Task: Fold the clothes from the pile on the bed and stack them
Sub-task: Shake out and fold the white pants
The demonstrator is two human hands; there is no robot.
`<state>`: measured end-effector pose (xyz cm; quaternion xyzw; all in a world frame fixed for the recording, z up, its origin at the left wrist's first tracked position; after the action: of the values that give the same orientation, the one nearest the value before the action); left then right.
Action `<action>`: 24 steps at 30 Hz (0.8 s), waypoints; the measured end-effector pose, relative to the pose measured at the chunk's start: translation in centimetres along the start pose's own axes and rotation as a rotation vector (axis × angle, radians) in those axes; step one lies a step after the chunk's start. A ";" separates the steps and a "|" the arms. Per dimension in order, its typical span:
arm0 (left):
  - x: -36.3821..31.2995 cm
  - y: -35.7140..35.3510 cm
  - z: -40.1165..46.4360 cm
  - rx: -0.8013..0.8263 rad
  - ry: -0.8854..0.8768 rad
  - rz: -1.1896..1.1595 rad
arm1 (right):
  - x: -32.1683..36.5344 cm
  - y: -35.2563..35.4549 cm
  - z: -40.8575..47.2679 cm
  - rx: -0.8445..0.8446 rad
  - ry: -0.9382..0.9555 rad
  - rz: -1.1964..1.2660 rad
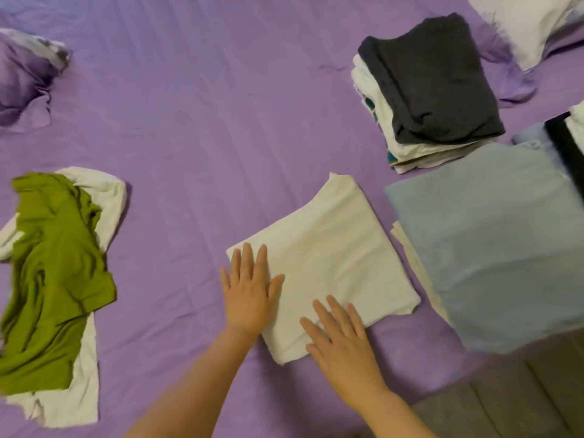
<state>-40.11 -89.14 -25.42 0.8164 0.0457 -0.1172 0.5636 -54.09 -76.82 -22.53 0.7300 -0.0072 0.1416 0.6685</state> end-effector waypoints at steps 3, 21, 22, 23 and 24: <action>3.1 0.5 0.6 0.044 0.129 -0.292 | 1.3 0.2 -1.5 -0.116 0.017 0.069; 6.0 0.3 3.9 0.051 0.539 -1.226 | 3.7 -1.2 -1.1 0.090 -0.189 0.467; 6.0 0.3 3.7 0.038 0.544 -1.249 | 3.6 -1.6 -1.2 0.140 -0.220 0.463; 6.0 0.4 3.3 0.021 0.555 -1.271 | 3.6 -2.2 -1.1 0.195 -0.236 0.438; 6.0 0.4 2.7 0.010 0.567 -1.292 | 3.7 -2.7 -0.9 0.247 -0.249 0.418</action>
<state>-34.54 -92.16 -27.42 0.6274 0.6659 -0.2115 0.3438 -50.21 -75.04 -24.29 0.8004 -0.2224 0.1855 0.5248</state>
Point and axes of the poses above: each hand's wrist, its own z-axis towards the middle knuckle, its own y-axis out of the back of the hand, x = y × z, the point moved 8 cm from there along z, towards the middle knuckle, and after that the axes turned 3 degrees about -z, right-handed, at the moved point
